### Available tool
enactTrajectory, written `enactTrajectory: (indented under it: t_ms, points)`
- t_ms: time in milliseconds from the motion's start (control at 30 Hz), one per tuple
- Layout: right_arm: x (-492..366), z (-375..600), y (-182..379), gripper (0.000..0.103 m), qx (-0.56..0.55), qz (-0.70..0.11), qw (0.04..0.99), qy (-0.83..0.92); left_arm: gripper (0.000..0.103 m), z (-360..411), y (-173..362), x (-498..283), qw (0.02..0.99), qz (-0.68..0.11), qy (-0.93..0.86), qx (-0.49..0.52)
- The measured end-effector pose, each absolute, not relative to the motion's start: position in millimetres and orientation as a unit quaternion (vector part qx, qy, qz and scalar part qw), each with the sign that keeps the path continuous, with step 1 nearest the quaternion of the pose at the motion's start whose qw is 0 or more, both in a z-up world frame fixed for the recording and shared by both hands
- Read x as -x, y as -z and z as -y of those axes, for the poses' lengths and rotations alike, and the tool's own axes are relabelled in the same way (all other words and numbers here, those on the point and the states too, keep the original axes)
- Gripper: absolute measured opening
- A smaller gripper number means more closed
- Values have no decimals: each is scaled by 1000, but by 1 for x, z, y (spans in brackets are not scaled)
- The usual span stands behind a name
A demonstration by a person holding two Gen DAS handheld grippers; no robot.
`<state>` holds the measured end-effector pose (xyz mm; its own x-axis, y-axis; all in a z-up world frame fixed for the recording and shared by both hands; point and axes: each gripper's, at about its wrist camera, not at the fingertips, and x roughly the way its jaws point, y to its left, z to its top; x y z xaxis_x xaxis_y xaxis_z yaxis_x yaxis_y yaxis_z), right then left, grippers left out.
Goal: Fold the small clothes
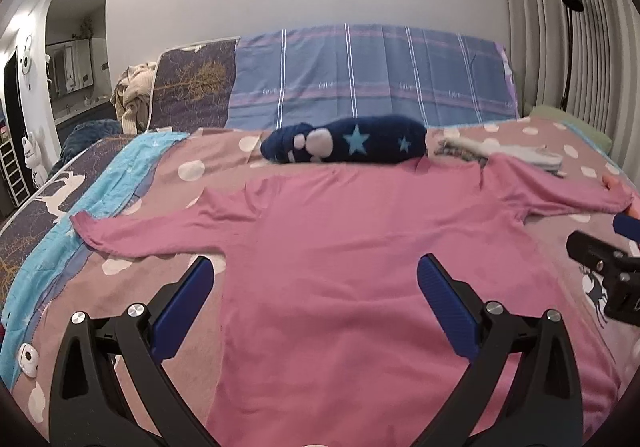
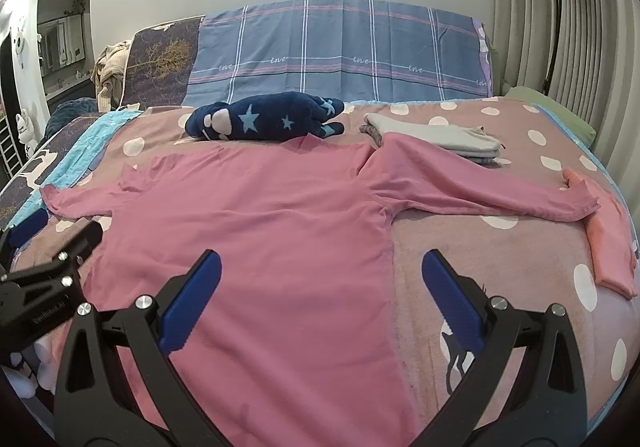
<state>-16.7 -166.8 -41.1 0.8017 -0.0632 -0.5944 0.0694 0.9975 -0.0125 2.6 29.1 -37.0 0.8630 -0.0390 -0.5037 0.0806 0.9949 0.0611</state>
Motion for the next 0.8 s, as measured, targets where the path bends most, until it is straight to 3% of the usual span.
enactTrajectory:
  t_ms: [167,800]
  points:
    - [14,166,45,101,-11,-324,945,35,102,-30,47,-10,953,-300,31,-43]
    - [-6,152,64,101,-14,-375,927,24,99,-48,67,-19,941,-336,34,-19]
